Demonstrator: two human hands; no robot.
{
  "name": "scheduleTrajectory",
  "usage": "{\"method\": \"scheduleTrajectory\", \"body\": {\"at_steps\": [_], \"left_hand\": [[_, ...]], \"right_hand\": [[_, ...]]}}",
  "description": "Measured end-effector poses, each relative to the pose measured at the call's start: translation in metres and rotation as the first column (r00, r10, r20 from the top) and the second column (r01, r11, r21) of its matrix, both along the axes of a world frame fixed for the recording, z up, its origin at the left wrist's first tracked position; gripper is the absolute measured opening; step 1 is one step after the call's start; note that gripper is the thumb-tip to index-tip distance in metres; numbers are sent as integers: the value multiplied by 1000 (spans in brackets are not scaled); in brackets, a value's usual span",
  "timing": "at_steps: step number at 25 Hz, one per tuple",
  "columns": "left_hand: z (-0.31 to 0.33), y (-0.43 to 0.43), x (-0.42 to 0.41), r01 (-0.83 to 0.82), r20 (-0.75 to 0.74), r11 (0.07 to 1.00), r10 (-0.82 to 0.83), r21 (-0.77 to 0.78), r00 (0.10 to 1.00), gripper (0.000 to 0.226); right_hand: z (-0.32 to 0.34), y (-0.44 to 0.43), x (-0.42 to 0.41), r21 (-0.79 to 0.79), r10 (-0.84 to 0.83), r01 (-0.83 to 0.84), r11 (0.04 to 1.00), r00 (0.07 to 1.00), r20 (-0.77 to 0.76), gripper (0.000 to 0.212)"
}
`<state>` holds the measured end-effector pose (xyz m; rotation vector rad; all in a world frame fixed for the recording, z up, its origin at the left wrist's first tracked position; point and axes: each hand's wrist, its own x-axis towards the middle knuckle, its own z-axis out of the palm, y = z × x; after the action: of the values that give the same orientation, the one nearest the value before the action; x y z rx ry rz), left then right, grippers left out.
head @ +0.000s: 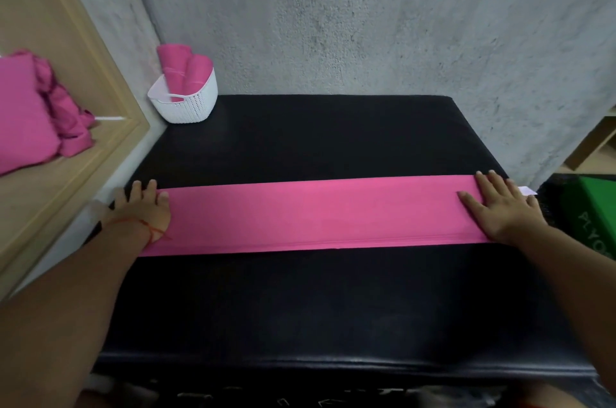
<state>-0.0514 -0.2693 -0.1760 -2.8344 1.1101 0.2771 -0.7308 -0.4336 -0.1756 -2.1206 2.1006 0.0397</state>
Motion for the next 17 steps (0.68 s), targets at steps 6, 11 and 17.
{"method": "scheduleTrajectory", "body": {"at_steps": [6,11,17], "left_hand": [[21,-41,-153,300,143,942,-279,-151,949,57],[8,-51,-296,665,-74,710,-694,-232,716,67],[-6,-28,-196,623,58,760,-625,-185,779,76]], "right_hand": [[33,17,72,-63,107,-113,992,990,-92,82],[18,58,202,-22,511,-512,859,854,96,68],[6,29,130,-50,376,-373,926,924,71,79]]}}
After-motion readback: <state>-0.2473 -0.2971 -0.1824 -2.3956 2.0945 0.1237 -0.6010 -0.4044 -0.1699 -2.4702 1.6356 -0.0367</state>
